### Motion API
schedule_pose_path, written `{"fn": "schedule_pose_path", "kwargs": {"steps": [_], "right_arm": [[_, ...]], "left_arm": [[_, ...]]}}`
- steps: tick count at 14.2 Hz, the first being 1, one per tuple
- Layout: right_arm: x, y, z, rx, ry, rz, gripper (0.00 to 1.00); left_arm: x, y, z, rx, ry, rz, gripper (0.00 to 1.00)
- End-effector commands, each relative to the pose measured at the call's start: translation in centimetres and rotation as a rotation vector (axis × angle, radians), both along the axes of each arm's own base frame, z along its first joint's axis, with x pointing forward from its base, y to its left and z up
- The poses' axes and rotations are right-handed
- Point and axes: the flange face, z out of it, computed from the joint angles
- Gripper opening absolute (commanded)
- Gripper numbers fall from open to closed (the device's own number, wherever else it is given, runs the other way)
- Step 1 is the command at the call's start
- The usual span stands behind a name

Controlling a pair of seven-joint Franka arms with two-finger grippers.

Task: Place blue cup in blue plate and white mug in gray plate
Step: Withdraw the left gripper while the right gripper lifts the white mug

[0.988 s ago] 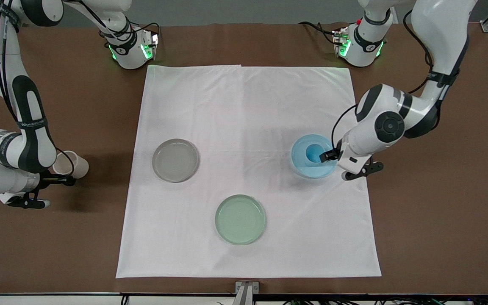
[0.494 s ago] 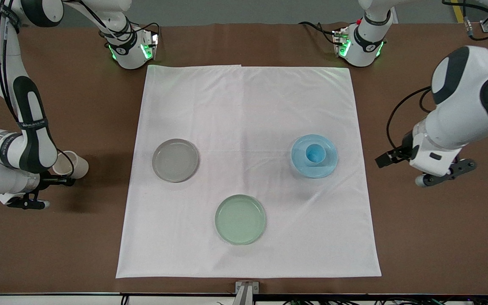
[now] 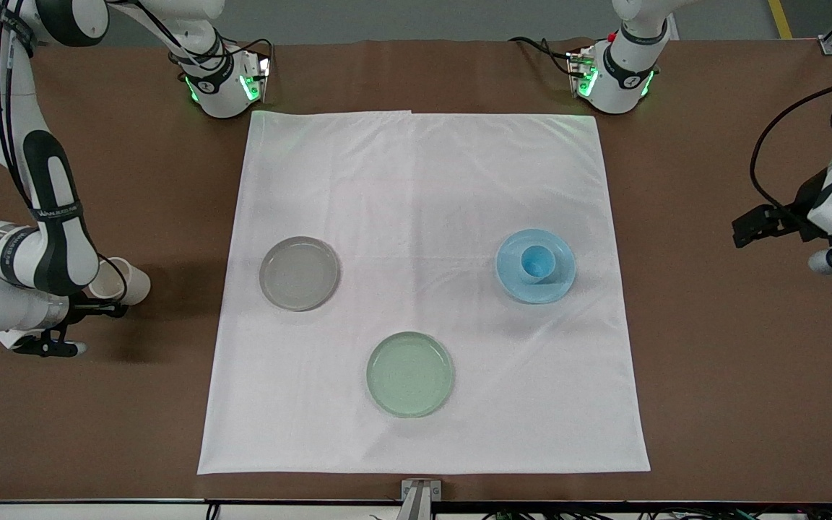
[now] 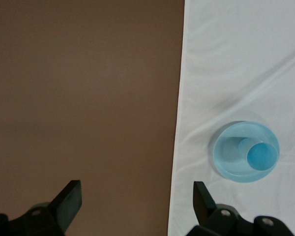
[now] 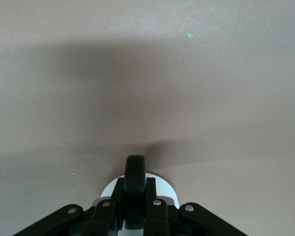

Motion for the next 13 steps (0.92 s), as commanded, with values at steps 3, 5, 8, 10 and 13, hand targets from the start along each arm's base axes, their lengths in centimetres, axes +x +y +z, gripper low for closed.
{"fn": "schedule_pose_path", "kwargs": {"steps": [3,5,8,10,13], "right_arm": [[0.7,2.0,3.9,0.030,-0.040,0.207,0.00],[0.6,4.4,6.8,0.069,-0.009,0.360,0.00],[0.0,10.6,12.0,0.111,0.022,0.559,0.00],[-0.5,15.8,14.1,0.128,0.030,0.695,0.00],[-2.1,24.5,15.0,0.141,0.042,0.876,0.00]], "left_arm": [[-4.6,1.4,3.7,-0.030,0.066,-0.036,1.00],[-5.1,1.8,3.7,-0.057,0.071,-0.026,1.00],[-5.7,1.6,4.0,-0.076,0.057,-0.006,1.00],[-5.4,1.2,4.0,-0.076,0.042,-0.013,1.00],[-5.3,0.7,4.0,-0.076,0.040,-0.023,1.00]]}}
